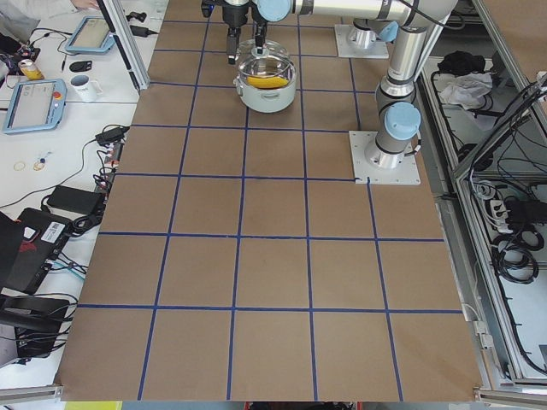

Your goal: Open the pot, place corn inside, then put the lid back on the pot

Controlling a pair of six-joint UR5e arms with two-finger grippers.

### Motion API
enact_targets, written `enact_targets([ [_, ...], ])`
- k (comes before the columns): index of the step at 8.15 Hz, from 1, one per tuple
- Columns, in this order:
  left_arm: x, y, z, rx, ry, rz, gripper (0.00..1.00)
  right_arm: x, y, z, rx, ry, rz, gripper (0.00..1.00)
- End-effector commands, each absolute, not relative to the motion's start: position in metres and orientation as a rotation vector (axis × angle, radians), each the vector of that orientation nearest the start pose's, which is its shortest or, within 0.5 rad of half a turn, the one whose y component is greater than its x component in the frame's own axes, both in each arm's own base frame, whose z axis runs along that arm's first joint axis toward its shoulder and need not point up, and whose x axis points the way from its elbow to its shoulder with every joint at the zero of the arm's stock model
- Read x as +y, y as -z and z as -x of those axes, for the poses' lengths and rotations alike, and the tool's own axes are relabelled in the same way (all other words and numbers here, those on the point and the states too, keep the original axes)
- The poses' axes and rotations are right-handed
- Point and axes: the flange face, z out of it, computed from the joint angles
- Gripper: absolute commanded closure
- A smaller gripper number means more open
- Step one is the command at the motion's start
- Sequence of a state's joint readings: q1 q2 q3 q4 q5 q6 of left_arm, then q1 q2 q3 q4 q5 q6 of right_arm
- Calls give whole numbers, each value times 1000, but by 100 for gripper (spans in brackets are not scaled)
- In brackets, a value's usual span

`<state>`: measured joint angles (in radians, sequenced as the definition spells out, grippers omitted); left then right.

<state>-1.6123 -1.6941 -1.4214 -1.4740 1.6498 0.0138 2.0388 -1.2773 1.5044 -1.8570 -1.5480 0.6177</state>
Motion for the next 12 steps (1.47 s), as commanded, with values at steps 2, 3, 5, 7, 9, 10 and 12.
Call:
enact_targets([
  [2, -524, -492, 149, 3068, 138, -33, 0, -467, -361, -415, 3102, 7, -252, 100],
  [3, -518, -492, 149, 3066, 135, -33, 0, -467, -360, -415, 3102, 4, -248, 100],
  [5, -518, -492, 149, 3065, 137, -56, 0, -467, -356, -416, 3107, -4, -236, 100],
  [7, -518, -491, 148, 3064, 137, -42, 0, -469, -348, -416, 3113, -18, -225, 100],
  [9, -518, -491, 148, 3063, 137, -58, 0, -470, -345, -417, 3117, -22, -225, 100],
  [10, -518, -491, 148, 3063, 137, -58, 0, -470, -345, -417, 3118, -24, -225, 98],
  [12, -518, -491, 149, 3063, 137, -61, 0, -471, -346, -416, 3121, -22, -221, 98],
])
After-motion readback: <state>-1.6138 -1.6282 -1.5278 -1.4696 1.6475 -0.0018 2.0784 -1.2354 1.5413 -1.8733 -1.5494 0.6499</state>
